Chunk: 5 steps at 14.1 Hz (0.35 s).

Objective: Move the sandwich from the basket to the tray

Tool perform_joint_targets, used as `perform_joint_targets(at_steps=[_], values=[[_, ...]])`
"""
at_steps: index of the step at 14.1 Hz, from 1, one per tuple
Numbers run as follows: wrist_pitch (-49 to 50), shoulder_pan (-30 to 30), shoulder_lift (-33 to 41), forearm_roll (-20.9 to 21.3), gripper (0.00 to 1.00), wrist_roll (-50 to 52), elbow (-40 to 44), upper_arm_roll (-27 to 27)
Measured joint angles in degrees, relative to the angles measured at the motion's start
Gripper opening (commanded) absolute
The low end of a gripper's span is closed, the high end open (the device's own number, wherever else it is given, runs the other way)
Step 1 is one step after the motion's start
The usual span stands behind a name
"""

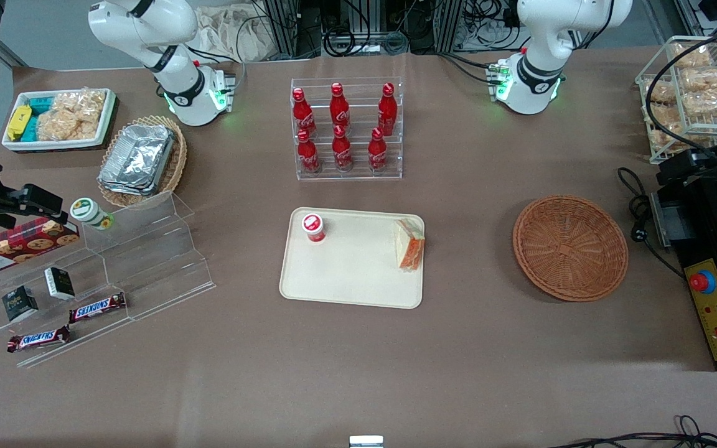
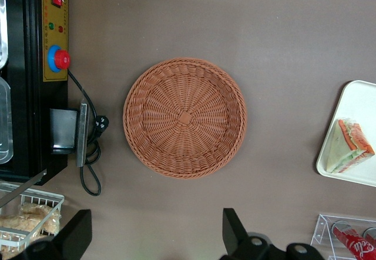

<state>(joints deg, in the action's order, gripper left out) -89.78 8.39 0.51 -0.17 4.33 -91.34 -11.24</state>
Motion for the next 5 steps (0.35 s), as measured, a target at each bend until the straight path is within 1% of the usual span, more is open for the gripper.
perform_joint_targets(at_steps=[5], values=[[0.0,0.0,0.25,0.0,1.0,-2.67,-0.01,-1.02]])
